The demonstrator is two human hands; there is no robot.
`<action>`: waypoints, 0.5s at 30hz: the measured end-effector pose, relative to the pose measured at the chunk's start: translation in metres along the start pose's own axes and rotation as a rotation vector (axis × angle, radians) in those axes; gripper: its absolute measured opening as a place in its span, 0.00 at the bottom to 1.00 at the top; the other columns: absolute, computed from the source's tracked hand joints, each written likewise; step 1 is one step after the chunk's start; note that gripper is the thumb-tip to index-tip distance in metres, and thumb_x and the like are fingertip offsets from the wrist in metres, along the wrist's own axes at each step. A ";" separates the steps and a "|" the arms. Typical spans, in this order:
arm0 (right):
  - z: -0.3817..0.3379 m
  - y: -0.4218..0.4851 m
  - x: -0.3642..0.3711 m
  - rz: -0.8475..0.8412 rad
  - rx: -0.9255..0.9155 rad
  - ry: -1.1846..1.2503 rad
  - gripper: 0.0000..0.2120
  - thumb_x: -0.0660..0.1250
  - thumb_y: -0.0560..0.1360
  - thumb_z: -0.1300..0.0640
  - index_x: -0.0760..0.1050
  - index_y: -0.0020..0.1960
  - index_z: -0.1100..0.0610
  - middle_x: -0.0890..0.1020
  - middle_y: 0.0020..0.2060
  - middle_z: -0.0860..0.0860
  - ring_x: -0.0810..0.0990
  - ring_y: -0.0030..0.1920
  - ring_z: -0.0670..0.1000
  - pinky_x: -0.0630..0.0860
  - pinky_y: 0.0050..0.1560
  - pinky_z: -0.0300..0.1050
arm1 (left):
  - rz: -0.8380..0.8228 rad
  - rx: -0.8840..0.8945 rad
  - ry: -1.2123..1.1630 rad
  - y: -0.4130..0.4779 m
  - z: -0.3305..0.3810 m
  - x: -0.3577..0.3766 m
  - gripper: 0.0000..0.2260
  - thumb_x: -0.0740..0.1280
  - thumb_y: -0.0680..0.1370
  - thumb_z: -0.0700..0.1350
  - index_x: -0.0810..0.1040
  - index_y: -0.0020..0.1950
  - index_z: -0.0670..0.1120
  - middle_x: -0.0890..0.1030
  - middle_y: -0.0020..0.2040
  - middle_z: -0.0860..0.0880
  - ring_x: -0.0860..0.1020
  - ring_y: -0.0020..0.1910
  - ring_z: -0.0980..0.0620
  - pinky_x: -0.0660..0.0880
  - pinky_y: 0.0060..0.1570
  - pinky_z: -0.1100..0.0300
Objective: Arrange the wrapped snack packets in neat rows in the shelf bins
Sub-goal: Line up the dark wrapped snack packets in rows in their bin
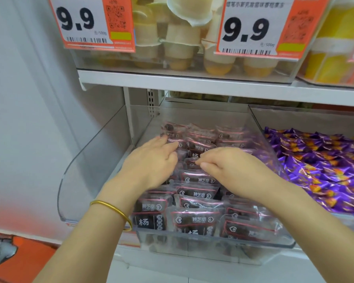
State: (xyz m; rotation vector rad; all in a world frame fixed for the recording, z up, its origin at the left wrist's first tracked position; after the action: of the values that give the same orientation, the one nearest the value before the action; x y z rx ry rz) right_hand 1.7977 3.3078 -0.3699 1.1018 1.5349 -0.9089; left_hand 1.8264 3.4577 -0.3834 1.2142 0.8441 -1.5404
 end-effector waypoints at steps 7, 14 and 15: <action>-0.004 0.029 -0.014 0.031 0.032 -0.132 0.09 0.65 0.77 0.54 0.78 0.56 0.50 0.81 0.52 0.50 0.78 0.52 0.54 0.75 0.47 0.46 | 0.071 0.016 0.011 0.000 0.004 -0.003 0.21 0.47 0.83 0.49 0.52 0.77 0.54 0.51 0.78 0.50 0.49 0.76 0.55 0.45 0.71 0.63; -0.001 0.029 -0.016 0.040 0.026 -0.094 0.08 0.64 0.78 0.52 0.80 0.51 0.52 0.82 0.49 0.49 0.79 0.50 0.53 0.76 0.47 0.47 | 0.053 0.034 0.023 -0.002 0.006 -0.002 0.21 0.48 0.82 0.49 0.53 0.77 0.55 0.51 0.78 0.50 0.49 0.76 0.55 0.46 0.71 0.63; 0.000 0.030 -0.017 0.051 0.031 -0.069 0.08 0.64 0.78 0.53 0.80 0.50 0.53 0.82 0.48 0.50 0.79 0.49 0.53 0.77 0.48 0.48 | 0.053 0.034 0.023 -0.002 0.006 -0.002 0.21 0.48 0.82 0.49 0.53 0.77 0.55 0.51 0.78 0.50 0.49 0.76 0.55 0.46 0.71 0.63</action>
State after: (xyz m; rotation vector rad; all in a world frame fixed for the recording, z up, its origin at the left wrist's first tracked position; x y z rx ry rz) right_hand 1.8273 3.3139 -0.3543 1.1150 1.4350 -0.9291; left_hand 1.8230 3.4538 -0.3799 1.2718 0.7973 -1.5056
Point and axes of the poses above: each hand's wrist, its own y-axis towards the middle knuckle, its own x-axis out of the palm, z = x × y, the point moved 5 cm from there along y, towards the middle knuckle
